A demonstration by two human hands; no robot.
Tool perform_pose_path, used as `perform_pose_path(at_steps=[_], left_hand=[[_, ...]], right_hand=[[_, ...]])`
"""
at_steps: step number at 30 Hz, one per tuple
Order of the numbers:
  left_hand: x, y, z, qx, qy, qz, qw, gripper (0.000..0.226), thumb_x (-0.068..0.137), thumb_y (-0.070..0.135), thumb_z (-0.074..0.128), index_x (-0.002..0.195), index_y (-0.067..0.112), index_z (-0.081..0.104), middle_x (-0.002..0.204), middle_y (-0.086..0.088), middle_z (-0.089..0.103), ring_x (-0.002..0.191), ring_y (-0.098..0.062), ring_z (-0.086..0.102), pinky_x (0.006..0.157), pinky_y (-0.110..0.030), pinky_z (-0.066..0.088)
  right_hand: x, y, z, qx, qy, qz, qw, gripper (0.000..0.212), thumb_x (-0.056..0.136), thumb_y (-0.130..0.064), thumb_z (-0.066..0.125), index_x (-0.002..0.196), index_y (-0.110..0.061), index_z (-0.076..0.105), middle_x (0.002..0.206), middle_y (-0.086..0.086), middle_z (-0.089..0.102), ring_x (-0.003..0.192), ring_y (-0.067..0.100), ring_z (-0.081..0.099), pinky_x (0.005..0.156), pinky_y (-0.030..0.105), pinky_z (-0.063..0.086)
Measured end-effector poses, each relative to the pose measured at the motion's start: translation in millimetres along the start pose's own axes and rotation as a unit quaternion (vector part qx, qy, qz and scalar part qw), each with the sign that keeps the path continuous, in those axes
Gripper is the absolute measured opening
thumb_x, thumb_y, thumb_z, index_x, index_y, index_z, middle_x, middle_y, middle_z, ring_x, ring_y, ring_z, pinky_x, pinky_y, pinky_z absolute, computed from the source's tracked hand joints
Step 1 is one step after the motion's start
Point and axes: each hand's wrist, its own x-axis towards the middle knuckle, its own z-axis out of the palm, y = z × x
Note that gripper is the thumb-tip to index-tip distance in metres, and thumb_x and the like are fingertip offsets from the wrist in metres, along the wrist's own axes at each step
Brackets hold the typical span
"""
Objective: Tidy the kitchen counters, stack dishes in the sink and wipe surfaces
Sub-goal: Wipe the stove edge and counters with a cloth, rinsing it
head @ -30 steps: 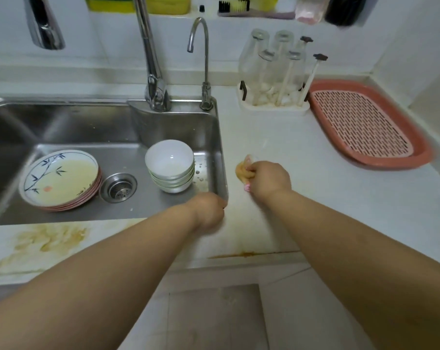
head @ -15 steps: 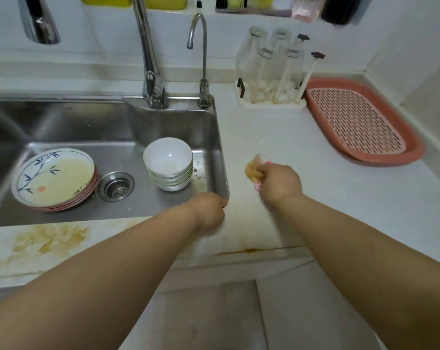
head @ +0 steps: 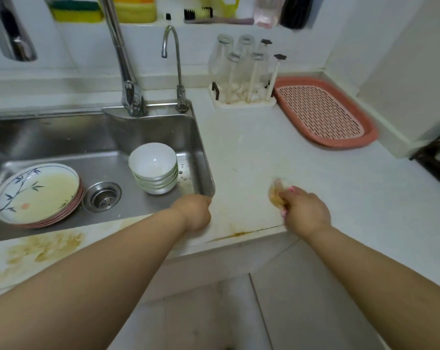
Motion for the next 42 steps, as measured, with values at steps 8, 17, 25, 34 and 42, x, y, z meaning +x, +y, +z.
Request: perform_pose_path(at_steps=[8, 17, 25, 34, 42], left_hand=[[-16, -8, 21, 0.044, 0.035, 0.051, 0.997, 0.052, 0.091, 0.01, 0.038, 0.143, 0.016, 0.038, 0.157, -0.008, 0.021, 0.143, -0.027, 0.024, 0.116, -0.046, 0.022], [-45, -19, 30, 0.091, 0.034, 0.058, 0.994, 0.048, 0.09, 0.012, 0.039, 0.137, 0.018, 0.043, 0.158, 0.002, 0.021, 0.143, -0.022, 0.026, 0.116, -0.042, 0.021], [-53, -11, 42, 0.055, 0.062, 0.013, 0.996, 0.035, 0.094, 0.013, 0.035, 0.127, 0.015, 0.048, 0.151, -0.001, 0.034, 0.136, -0.025, 0.035, 0.116, -0.045, 0.017], [-91, -46, 46, -0.01, 0.136, -0.043, 0.99, 0.05, 0.095, 0.016, 0.043, 0.144, 0.018, 0.038, 0.154, -0.005, 0.03, 0.141, -0.024, 0.031, 0.115, -0.032, 0.026], [-105, -74, 44, -0.041, 0.155, -0.055, 0.986, 0.044, 0.096, 0.02, 0.045, 0.14, 0.018, 0.045, 0.151, -0.003, 0.037, 0.139, -0.021, 0.034, 0.113, -0.028, 0.025]], right_hand=[[-60, -100, 35, -0.024, 0.039, -0.105, 0.993, 0.033, 0.086, -0.016, 0.052, 0.118, -0.023, 0.057, 0.123, 0.003, 0.054, 0.098, 0.03, 0.049, 0.075, 0.031, 0.03], [-40, 13, -9, -0.014, 0.015, 0.155, 0.988, 0.025, 0.087, -0.017, 0.049, 0.105, -0.025, 0.063, 0.118, 0.01, 0.062, 0.107, 0.034, 0.056, 0.088, 0.035, 0.045], [-84, -103, 27, -0.009, 0.014, -0.121, 0.993, 0.052, 0.085, -0.009, 0.047, 0.135, -0.022, 0.045, 0.121, 0.009, 0.058, 0.108, 0.033, 0.053, 0.093, 0.034, 0.038], [-76, -20, -4, -0.099, 0.003, 0.0, 0.995, 0.047, 0.092, -0.014, 0.042, 0.138, -0.024, 0.044, 0.131, 0.011, 0.051, 0.114, 0.034, 0.048, 0.098, 0.036, 0.037], [-100, -157, 44, -0.014, -0.001, -0.152, 0.988, 0.061, 0.09, -0.009, 0.04, 0.147, -0.027, 0.03, 0.132, 0.006, 0.046, 0.113, 0.033, 0.041, 0.103, 0.034, 0.029]])
